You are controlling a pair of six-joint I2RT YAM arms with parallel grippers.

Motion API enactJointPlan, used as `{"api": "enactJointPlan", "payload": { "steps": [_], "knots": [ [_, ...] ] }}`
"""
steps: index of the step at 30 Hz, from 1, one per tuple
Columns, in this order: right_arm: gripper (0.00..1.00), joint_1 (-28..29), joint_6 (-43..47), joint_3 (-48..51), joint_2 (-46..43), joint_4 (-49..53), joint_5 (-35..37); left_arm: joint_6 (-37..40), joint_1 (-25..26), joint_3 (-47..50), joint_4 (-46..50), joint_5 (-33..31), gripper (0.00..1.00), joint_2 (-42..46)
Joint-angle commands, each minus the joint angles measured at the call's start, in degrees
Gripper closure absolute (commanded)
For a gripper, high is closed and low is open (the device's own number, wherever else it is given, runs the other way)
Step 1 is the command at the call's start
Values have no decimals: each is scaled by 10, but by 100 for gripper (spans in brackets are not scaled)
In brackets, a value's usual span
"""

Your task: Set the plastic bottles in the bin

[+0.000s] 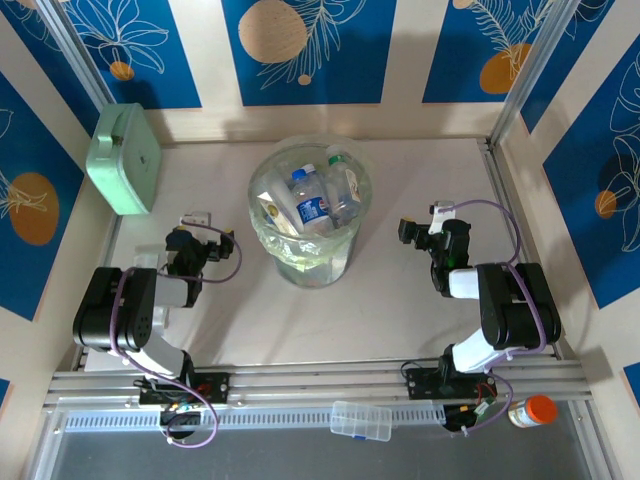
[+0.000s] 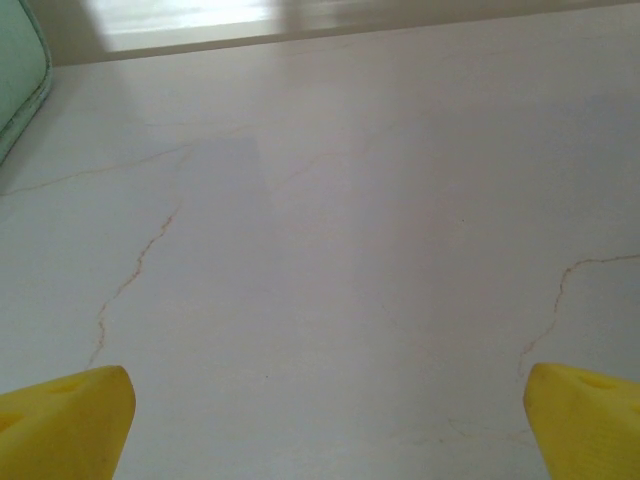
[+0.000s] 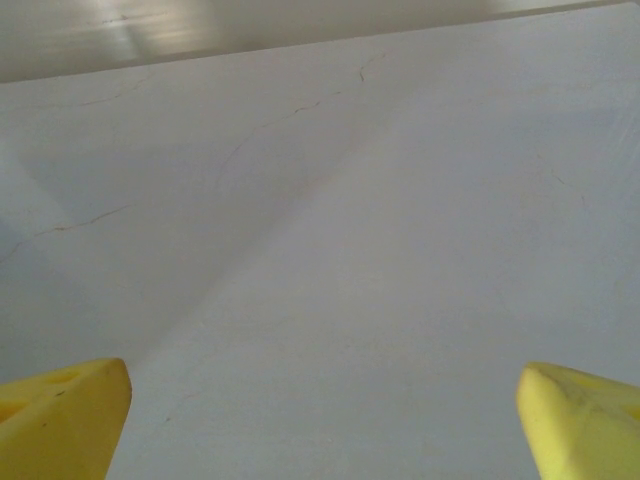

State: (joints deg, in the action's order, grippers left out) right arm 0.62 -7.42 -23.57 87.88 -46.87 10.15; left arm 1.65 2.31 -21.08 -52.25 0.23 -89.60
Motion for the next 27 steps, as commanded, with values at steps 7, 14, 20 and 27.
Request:
{"api": "enactJointPlan", "payload": {
  "steps": [7, 14, 20, 27],
  "knots": [
    [1, 1, 8, 2, -7, -4, -9, 7, 1, -5, -13, 13, 1, 0],
    [1, 1, 8, 2, -7, -4, -9, 7, 1, -6, -11, 13, 1, -1],
    [1, 1, 9, 2, -7, -4, -9, 7, 2, -7, -10, 12, 1, 0],
    [1, 1, 8, 2, -7, -4, -9, 8, 2, -5, -14, 14, 1, -1]
  ]
}}
